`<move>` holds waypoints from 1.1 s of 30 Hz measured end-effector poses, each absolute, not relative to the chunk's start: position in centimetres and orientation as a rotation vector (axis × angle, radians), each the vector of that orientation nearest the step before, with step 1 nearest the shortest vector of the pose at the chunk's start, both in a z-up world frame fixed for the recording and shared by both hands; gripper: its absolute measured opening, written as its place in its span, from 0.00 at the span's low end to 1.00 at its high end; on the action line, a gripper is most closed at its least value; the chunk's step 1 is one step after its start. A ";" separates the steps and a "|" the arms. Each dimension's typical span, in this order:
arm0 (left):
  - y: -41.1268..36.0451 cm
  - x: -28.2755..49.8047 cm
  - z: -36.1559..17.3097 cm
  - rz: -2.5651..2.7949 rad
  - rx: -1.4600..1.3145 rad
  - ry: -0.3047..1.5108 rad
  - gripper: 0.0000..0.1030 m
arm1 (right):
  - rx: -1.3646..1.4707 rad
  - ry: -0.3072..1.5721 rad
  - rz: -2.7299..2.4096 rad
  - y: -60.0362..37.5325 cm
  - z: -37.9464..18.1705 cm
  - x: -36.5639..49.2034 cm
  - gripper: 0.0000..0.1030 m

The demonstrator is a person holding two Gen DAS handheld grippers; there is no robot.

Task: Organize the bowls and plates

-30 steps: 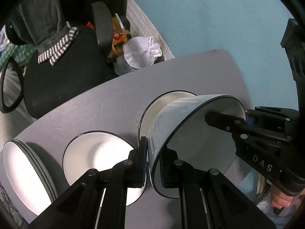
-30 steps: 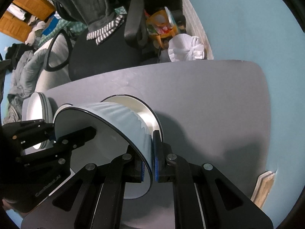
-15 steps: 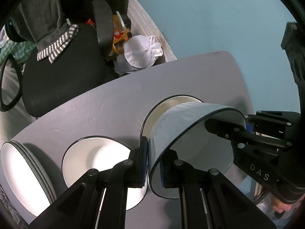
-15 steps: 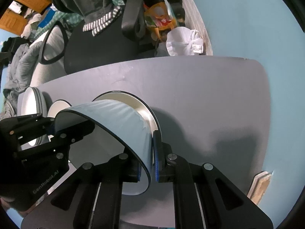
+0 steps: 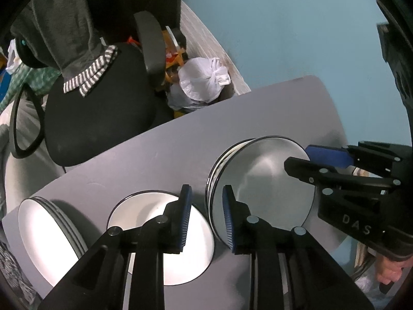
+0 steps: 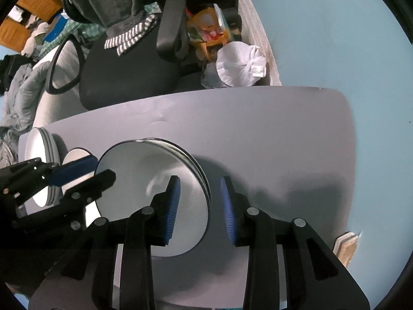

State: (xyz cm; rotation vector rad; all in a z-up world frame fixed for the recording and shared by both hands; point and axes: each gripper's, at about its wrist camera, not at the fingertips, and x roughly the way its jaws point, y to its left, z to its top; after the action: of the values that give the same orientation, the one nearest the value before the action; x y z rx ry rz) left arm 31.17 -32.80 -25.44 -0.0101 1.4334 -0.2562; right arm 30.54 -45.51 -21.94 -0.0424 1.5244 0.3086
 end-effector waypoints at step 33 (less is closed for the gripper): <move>-23.1 27.8 -21.8 -0.348 0.006 1.290 0.56 | 0.014 1.404 0.229 -42.5 -16.2 26.5 0.61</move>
State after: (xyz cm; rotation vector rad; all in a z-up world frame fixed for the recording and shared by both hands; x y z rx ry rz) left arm 27.82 -23.10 -21.84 0.0056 1.2898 -0.3476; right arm 26.51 -42.46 -16.21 0.0145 1.4038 0.2294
